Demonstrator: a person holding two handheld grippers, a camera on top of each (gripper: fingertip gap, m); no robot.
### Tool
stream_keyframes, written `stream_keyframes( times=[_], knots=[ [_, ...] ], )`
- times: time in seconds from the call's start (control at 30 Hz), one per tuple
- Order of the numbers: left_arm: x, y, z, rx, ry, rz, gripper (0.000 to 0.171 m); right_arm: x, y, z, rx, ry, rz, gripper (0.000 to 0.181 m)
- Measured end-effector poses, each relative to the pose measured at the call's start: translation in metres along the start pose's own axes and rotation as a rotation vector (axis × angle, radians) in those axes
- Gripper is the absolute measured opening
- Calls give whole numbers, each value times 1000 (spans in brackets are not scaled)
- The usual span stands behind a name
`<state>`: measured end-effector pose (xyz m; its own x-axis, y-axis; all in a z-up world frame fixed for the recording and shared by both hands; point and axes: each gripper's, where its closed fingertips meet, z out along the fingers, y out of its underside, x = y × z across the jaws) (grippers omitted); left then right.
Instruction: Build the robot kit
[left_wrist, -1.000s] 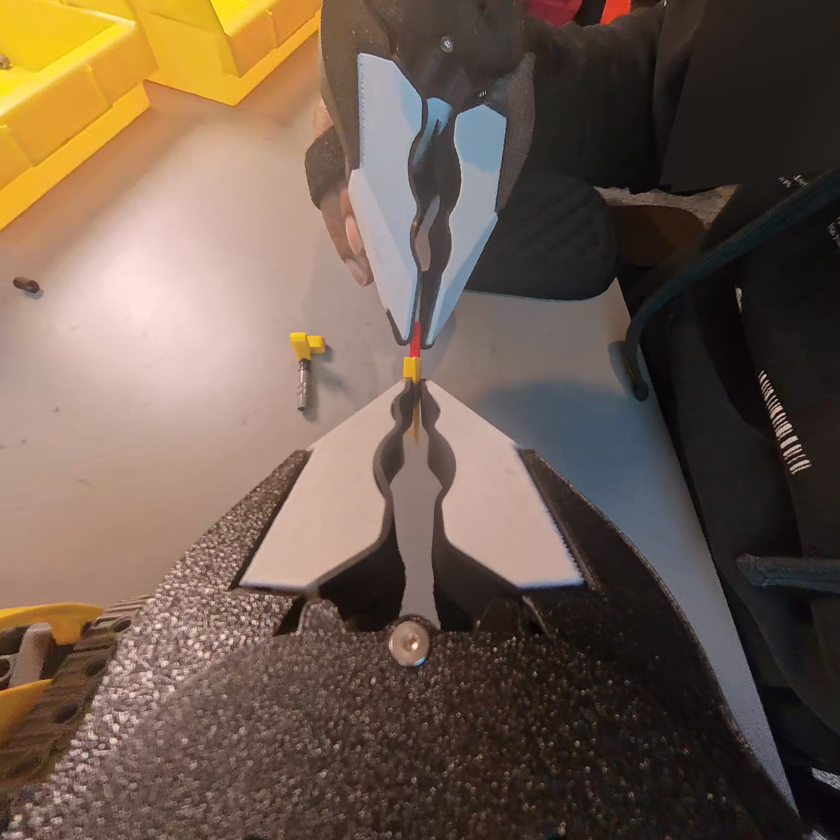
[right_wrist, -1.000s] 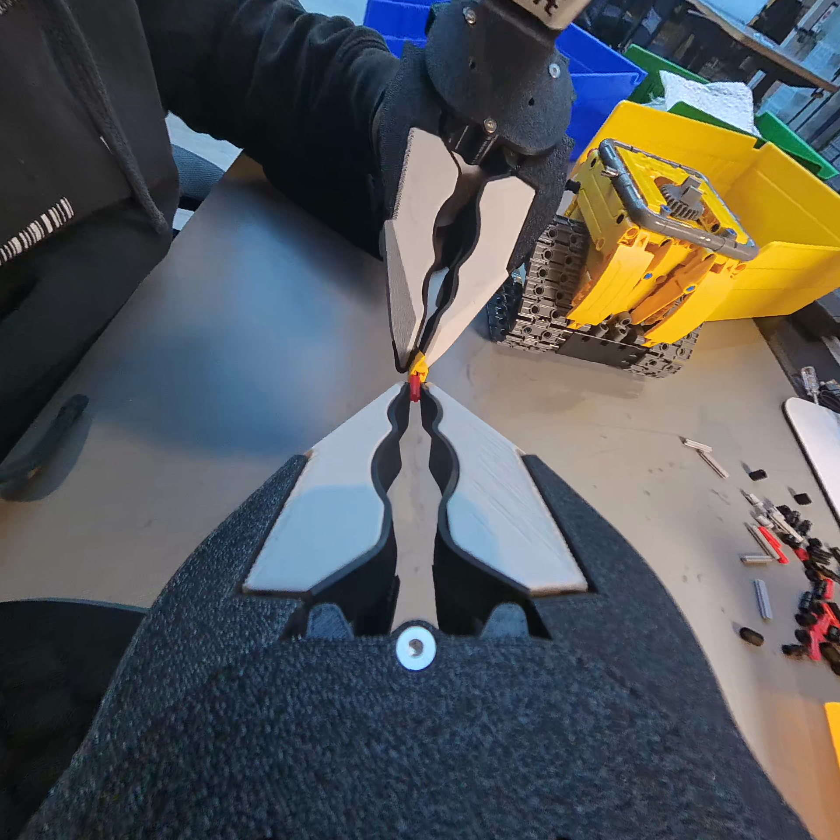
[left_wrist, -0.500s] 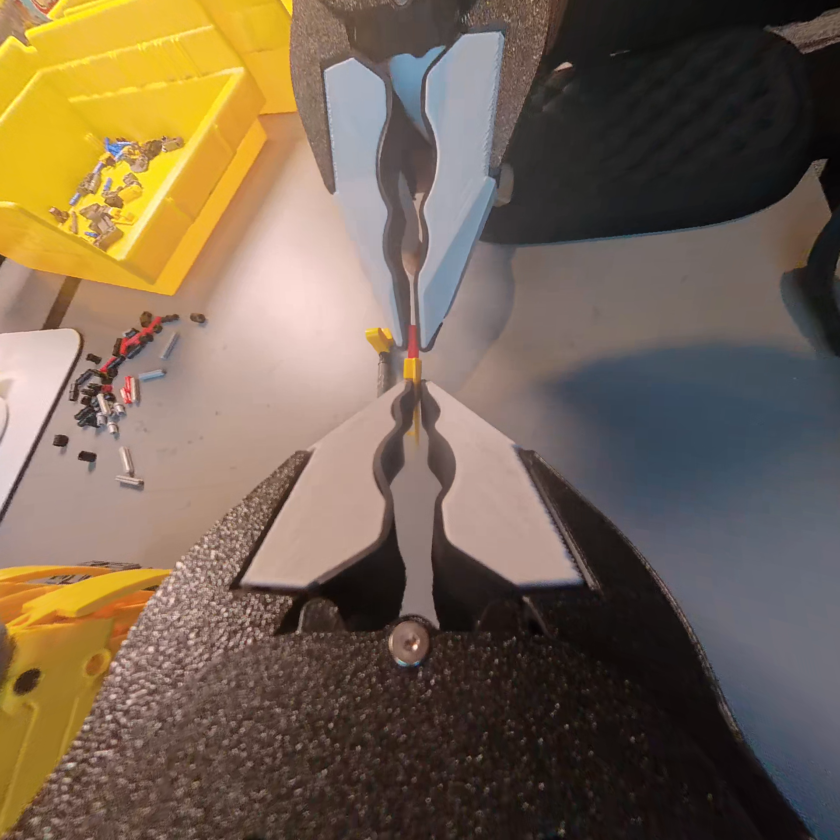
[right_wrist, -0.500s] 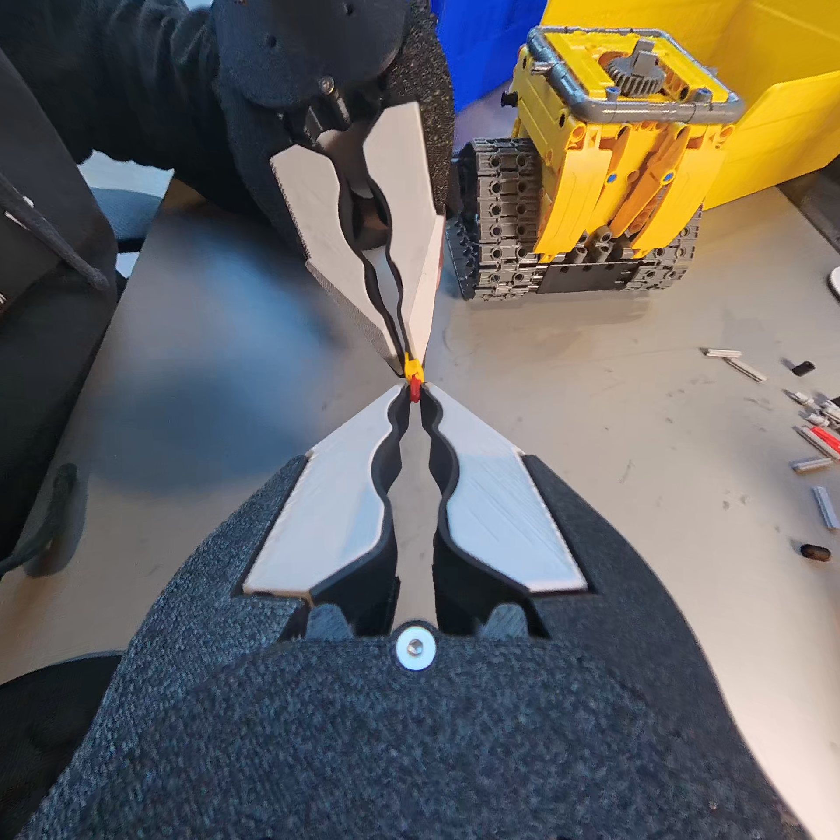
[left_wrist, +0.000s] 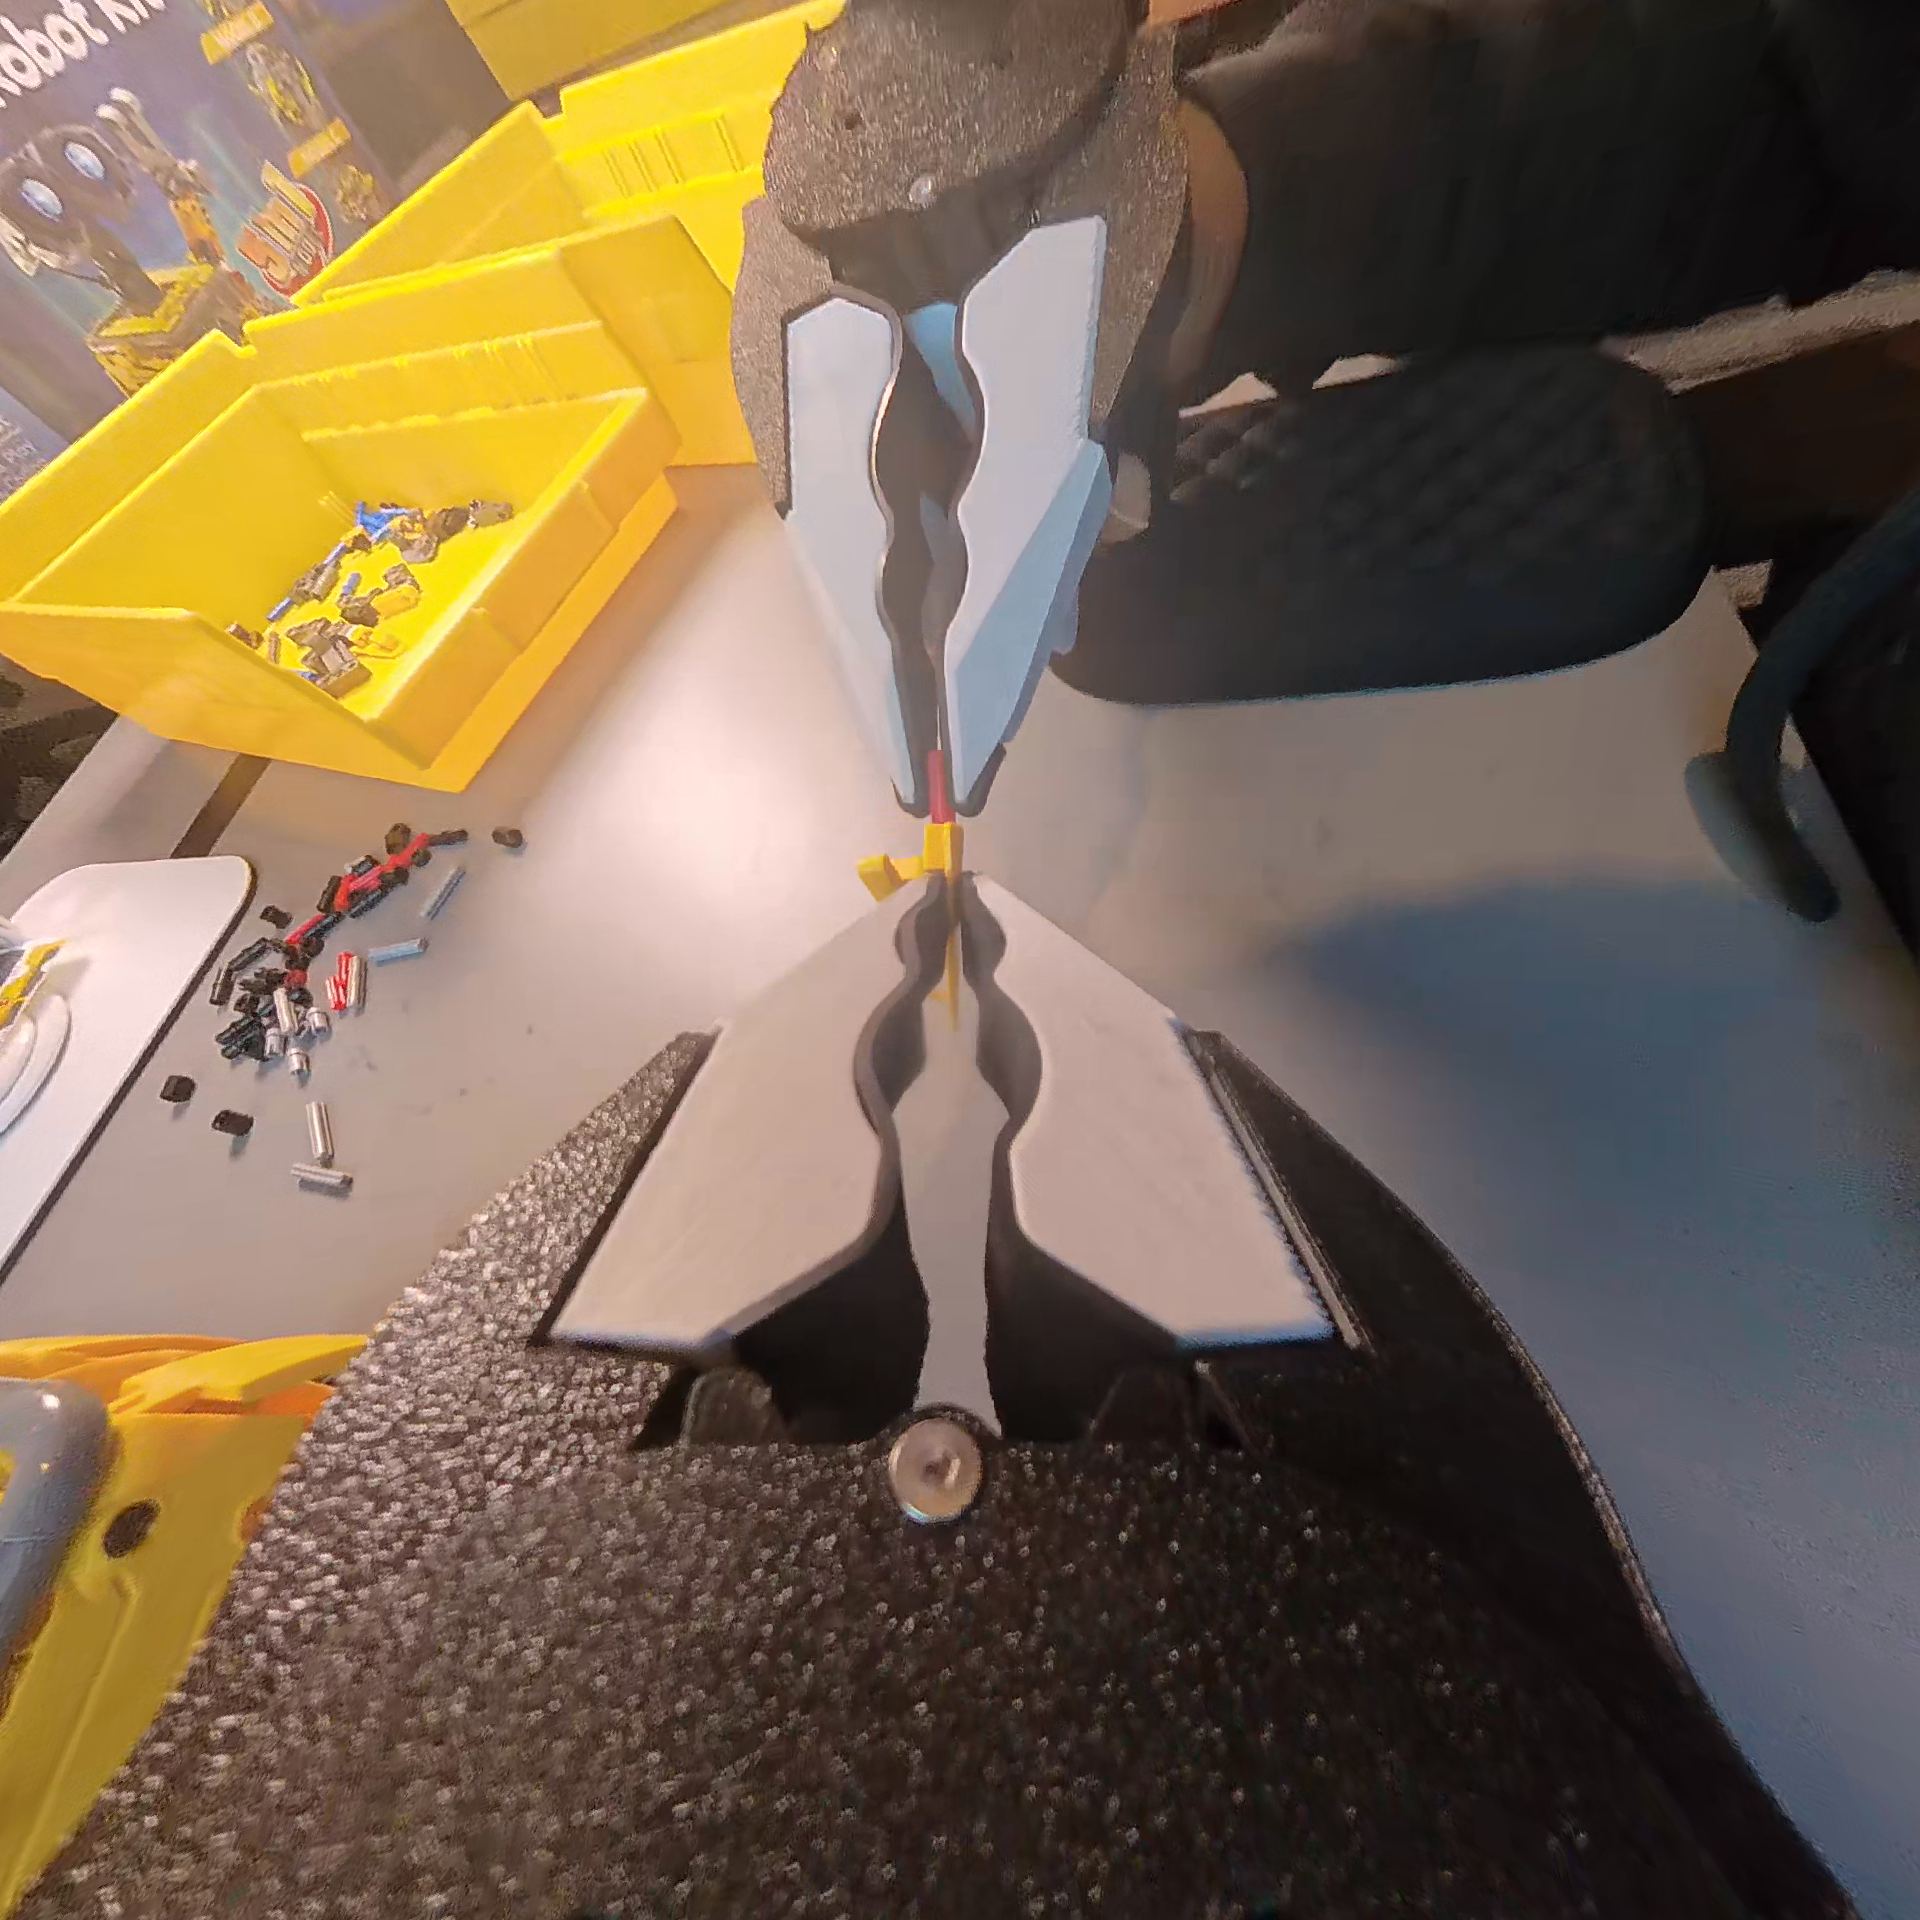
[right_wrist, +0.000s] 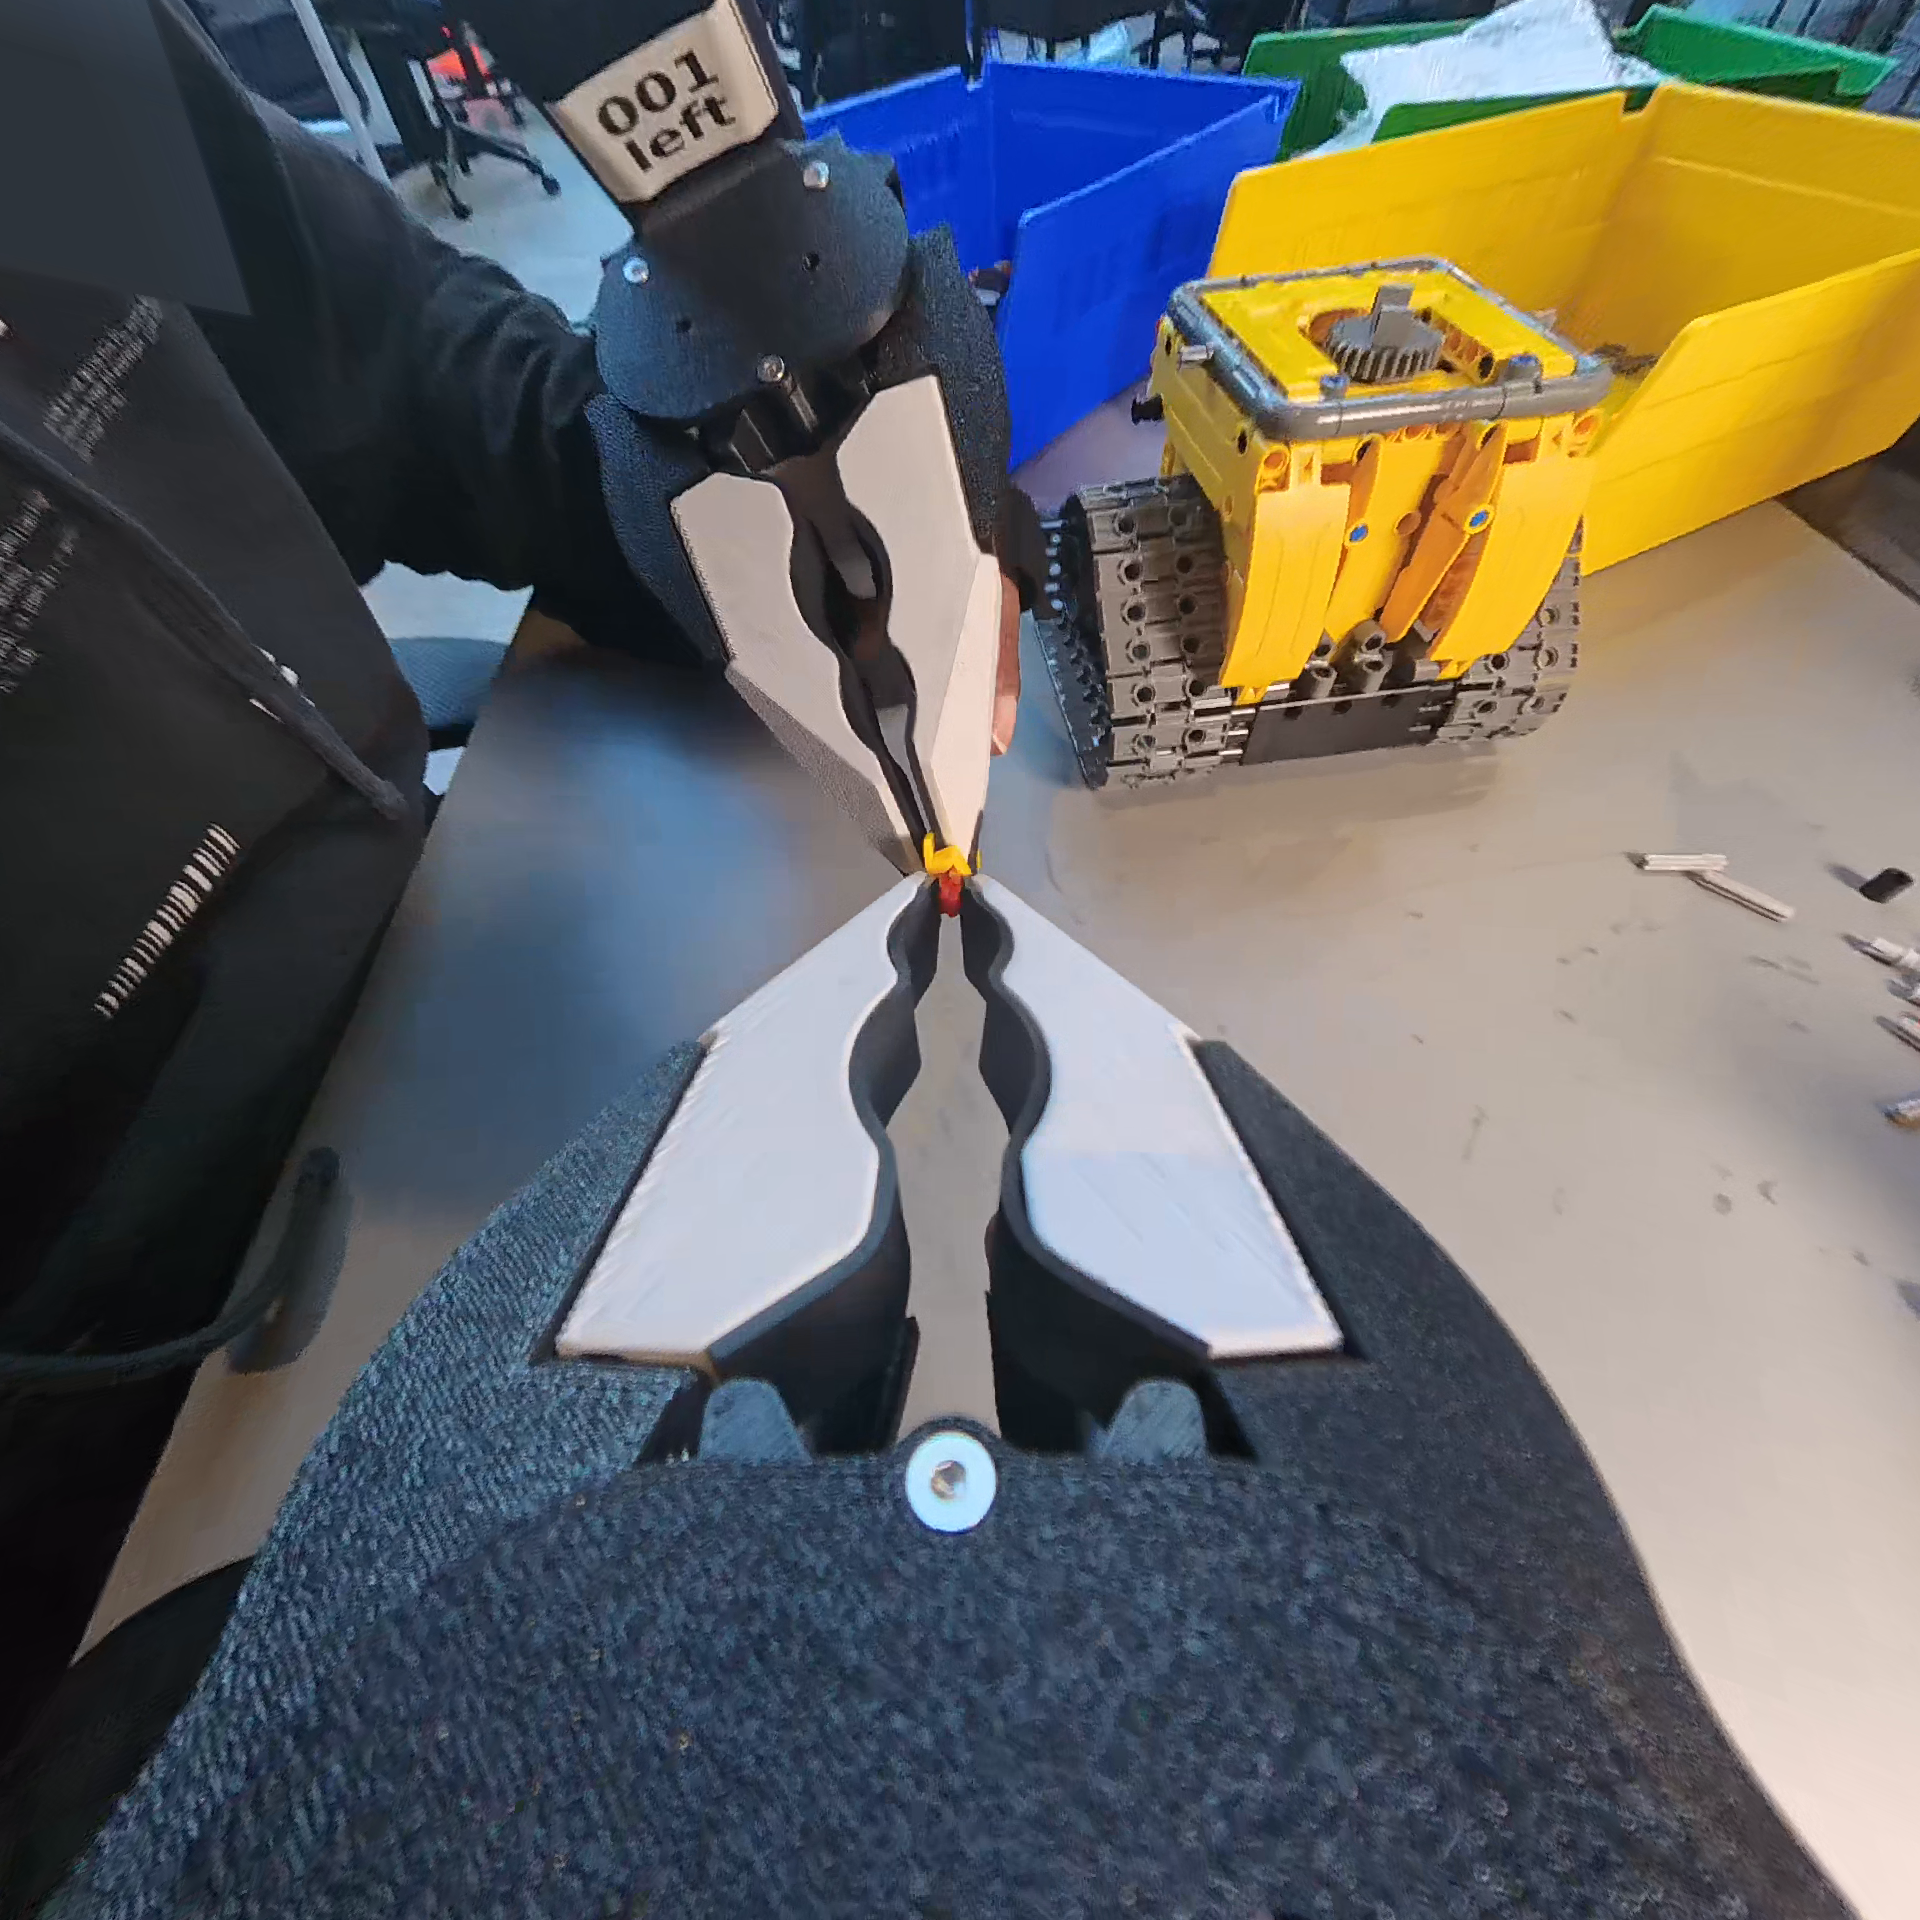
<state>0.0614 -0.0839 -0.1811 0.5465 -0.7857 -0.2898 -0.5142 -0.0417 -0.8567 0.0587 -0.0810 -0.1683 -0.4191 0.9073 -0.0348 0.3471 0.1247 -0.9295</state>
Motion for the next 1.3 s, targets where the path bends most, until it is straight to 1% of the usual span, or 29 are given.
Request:
stream_keyframes(
  times=[0.17,0.27,0.43,0.5,0.53,0.6,0.63,0.67,0.7,0.77,0.83,0.9,0.97,1.03,1.13,1.3],
  knots=[
    [0,-8,-3,43,-5,0,0,-4,-5,-2,29,-31,16,4],
    [0,-8,-3,37,-11,12,0,-4,-4,-1,29,-25,4,4],
    [-1,-9,-4,61,7,-41,0,-3,-6,-1,40,-21,9,4],
    [-2,-3,-1,31,30,-72,0,1,0,2,11,5,1,4],
    [-4,2,0,17,50,-111,0,4,2,4,9,25,-10,4],
    [-7,0,-1,46,105,-226,1,11,-4,2,50,55,-34,8],
    [-10,-3,-2,74,126,-289,1,15,-10,0,76,93,-75,20],
    [-12,-6,-3,97,138,-344,1,17,-15,-3,100,127,-136,27],
    [-14,-7,-4,113,155,-397,1,19,-20,-6,115,167,-208,30],
    [-18,-16,-7,182,190,-527,1,17,-26,-5,122,244,-357,43],
    [-25,-28,-12,278,232,-675,1,15,-29,2,94,322,-482,56],
    [-32,-38,-18,370,282,-801,1,18,-35,6,74,414,-569,61],
    [-36,-46,-23,460,339,-924,1,22,-44,5,93,475,-585,60],
    [-37,-49,-23,499,379,-1003,1,23,-52,4,119,493,-574,55],
    [-36,-52,-25,528,415,-1053,1,23,-52,4,110,501,-592,54],
    [-36,-53,-26,554,463,-1124,1,20,-53,4,134,469,-548,53]
  ],
)
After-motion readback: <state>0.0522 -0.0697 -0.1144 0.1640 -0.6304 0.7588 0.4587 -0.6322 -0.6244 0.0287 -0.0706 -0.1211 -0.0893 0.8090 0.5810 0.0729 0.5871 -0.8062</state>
